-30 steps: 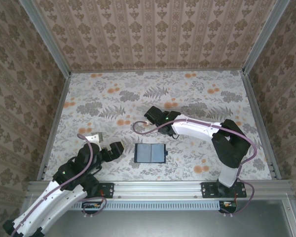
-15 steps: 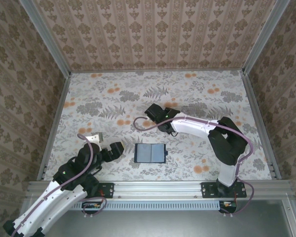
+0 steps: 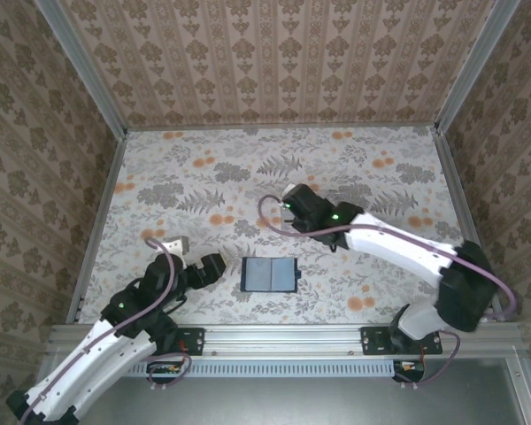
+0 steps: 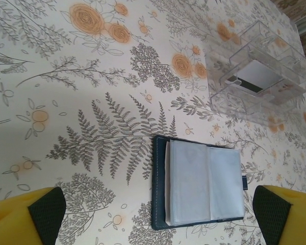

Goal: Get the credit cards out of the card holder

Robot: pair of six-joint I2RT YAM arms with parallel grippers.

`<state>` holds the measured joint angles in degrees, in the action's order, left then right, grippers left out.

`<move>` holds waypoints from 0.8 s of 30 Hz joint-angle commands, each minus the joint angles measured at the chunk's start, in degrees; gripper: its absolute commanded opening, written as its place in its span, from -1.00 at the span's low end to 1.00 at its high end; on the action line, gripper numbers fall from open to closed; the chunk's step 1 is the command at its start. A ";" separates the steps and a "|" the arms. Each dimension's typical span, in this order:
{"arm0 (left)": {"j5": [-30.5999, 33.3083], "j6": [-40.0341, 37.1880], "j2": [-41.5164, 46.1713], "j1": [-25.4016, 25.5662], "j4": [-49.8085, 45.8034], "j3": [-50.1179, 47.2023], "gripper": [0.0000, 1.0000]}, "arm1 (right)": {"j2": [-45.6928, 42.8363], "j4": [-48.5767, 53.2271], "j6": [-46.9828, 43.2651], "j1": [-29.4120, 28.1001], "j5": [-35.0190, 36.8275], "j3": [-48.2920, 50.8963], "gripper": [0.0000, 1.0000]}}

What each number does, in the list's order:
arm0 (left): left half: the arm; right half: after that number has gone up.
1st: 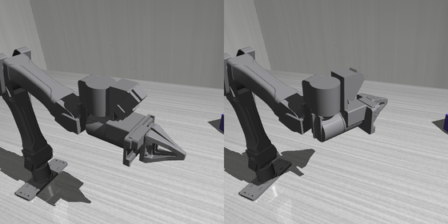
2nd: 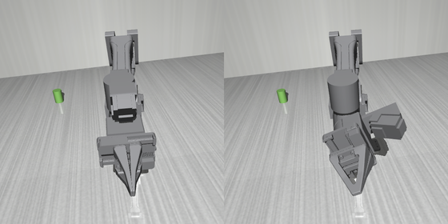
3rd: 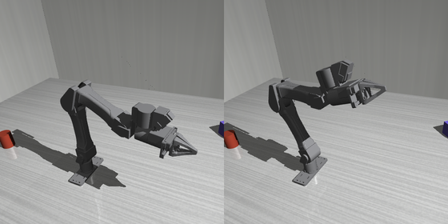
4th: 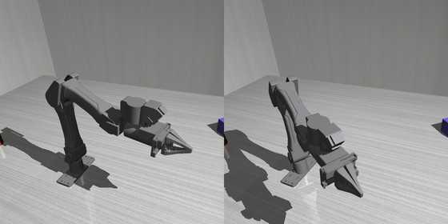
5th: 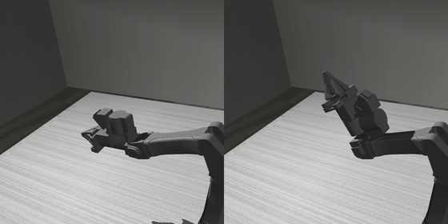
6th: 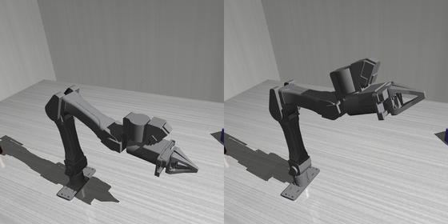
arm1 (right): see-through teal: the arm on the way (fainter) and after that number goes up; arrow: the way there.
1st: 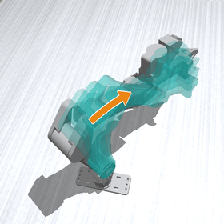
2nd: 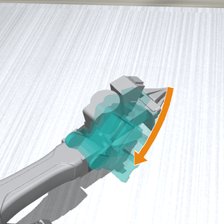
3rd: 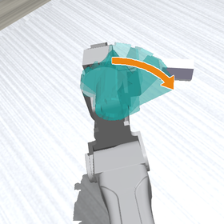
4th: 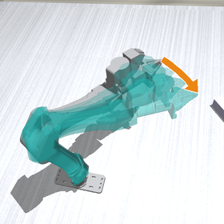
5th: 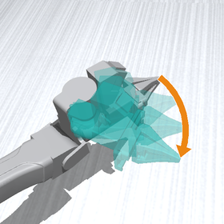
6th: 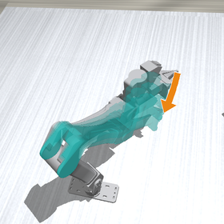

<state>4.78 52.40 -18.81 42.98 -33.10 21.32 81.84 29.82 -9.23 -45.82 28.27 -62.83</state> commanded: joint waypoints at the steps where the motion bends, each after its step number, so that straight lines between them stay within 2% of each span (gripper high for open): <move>1: -2.63 1.00 -4.44 -0.40 6.54 -0.93 0.93 | -6.96 -1.63 12.98 -0.49 -13.17 6.88 -0.31; 5: -4.94 2.57 -11.53 -0.13 12.11 -1.37 0.78 | -11.82 -5.06 21.93 -0.59 -21.37 14.27 -0.36; 9: -5.24 4.24 -17.69 1.45 16.48 -1.55 0.65 | -11.92 -7.96 28.83 -1.10 -26.72 19.38 -0.36; 15: -3.68 6.18 -26.77 5.75 21.04 -0.33 0.52 | -8.06 -16.06 34.02 -2.30 -30.46 25.13 -0.36; 24: -4.43 6.58 -37.30 9.03 25.24 2.11 0.25 | 1.40 -20.17 35.85 -3.56 -32.26 25.46 -0.32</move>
<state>0.75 58.50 -54.83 51.13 -10.74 21.02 81.87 12.78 24.51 -48.82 -2.20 -38.09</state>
